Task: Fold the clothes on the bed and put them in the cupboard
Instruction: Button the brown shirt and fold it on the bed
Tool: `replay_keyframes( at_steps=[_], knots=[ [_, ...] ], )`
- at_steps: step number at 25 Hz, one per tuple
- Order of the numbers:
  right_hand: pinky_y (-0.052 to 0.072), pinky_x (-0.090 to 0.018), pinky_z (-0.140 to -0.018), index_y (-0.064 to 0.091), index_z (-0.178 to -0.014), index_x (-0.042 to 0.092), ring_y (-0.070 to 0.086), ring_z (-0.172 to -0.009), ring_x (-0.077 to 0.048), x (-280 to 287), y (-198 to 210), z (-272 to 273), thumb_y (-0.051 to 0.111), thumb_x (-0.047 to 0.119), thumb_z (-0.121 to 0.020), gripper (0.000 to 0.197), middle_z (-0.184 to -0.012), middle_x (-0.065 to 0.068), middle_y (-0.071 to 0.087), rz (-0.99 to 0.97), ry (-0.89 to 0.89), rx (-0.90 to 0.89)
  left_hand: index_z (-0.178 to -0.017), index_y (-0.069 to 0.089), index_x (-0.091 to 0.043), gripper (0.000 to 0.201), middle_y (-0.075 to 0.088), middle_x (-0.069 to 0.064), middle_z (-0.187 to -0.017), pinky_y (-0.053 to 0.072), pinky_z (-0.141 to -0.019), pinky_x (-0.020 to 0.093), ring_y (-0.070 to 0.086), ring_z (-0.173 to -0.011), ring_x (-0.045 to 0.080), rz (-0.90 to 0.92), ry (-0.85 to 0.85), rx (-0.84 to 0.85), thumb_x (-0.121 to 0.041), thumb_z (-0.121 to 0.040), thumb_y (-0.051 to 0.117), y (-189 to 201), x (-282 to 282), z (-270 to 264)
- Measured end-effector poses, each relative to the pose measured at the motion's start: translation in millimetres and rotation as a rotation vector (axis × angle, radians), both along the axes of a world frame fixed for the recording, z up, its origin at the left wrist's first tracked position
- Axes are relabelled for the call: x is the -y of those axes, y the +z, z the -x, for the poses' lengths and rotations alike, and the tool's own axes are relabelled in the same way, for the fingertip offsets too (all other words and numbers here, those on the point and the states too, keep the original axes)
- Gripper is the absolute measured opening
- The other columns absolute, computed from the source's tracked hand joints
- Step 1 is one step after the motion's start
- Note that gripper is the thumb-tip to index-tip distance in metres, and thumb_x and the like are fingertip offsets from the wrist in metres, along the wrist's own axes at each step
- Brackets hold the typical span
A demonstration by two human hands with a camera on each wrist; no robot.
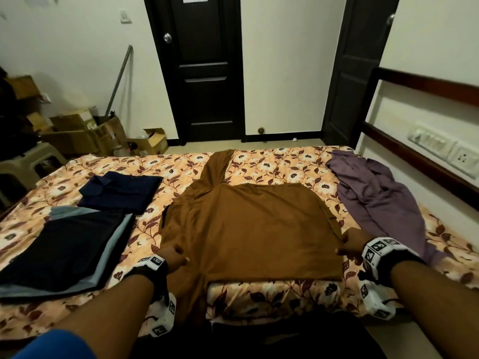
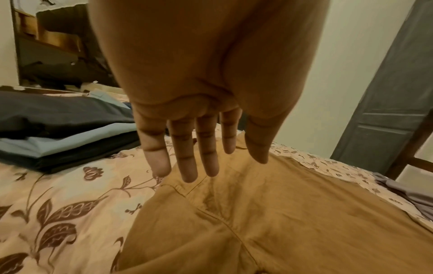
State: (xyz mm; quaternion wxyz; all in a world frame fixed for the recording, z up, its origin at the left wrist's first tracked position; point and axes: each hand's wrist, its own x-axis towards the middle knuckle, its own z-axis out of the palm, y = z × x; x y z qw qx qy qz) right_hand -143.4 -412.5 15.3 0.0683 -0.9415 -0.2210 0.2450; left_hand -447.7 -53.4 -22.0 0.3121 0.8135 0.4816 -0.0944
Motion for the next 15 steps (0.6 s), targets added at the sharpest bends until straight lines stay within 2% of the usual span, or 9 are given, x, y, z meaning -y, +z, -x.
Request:
replay_keyframes(
  at_steps=[3,5,7,9,12,15],
  knots=[
    [0.050,-0.032,-0.075,0.061,-0.105,0.005,0.061,-0.081,-0.027,-3,-1,-9,0.072,0.028,-0.084,0.033,-0.095,-0.013,0.062,0.011,-0.005,0.025,-0.124,0.059,-0.015,0.036,0.058,0.006,-0.120,0.046,-0.097,0.035,0.052,-0.098,0.018,-0.064,-0.082,-0.017,-0.027,-0.090,0.066,6,-5,-25],
    [0.049,-0.032,-0.078,0.061,-0.108,0.004,0.065,-0.097,-0.031,-7,-6,-14,0.072,0.031,-0.083,0.038,-0.105,-0.016,0.066,0.051,-0.018,0.041,-0.121,0.061,-0.015,0.034,0.058,0.005,-0.117,0.047,-0.096,0.036,0.055,-0.100,0.019,-0.051,-0.108,-0.032,-0.026,-0.090,0.066,5,-10,-35],
    [0.044,-0.027,-0.070,0.062,-0.105,0.005,0.064,-0.100,-0.029,-13,-14,-24,0.072,0.034,-0.082,0.038,-0.104,-0.015,0.065,0.075,-0.040,0.039,-0.120,0.061,-0.015,0.033,0.057,0.004,-0.112,0.048,-0.094,0.037,0.056,-0.102,0.020,-0.017,-0.081,-0.033,-0.026,-0.090,0.067,-4,-22,-42],
    [0.039,-0.025,-0.069,0.062,-0.104,0.006,0.062,-0.100,-0.029,-22,-33,-42,0.071,0.034,-0.083,0.036,-0.104,-0.014,0.064,0.065,-0.076,0.062,-0.119,0.061,-0.013,0.033,0.059,0.006,-0.114,0.047,-0.090,0.034,0.057,-0.102,0.022,-0.022,-0.049,-0.003,-0.023,-0.089,0.068,-18,-39,-49],
    [0.042,-0.027,-0.074,0.062,-0.107,0.006,0.060,-0.104,-0.032,-38,-71,-76,0.070,0.032,-0.084,0.036,-0.114,-0.016,0.065,0.043,-0.151,0.085,-0.112,0.068,-0.001,0.026,0.064,0.018,-0.119,0.042,-0.087,0.030,0.059,-0.107,0.031,-0.085,0.000,0.062,-0.011,-0.087,0.069,-48,-76,-60],
    [0.045,-0.031,-0.082,0.060,-0.115,0.005,0.059,-0.107,-0.034,-52,-98,-115,0.068,0.024,-0.086,0.035,-0.117,-0.018,0.064,-0.062,-0.248,0.093,-0.109,0.067,0.005,0.023,0.061,0.026,-0.121,0.044,-0.092,0.038,0.057,-0.104,0.037,-0.162,0.080,0.060,-0.008,-0.089,0.065,-64,-101,-73]
  ],
)
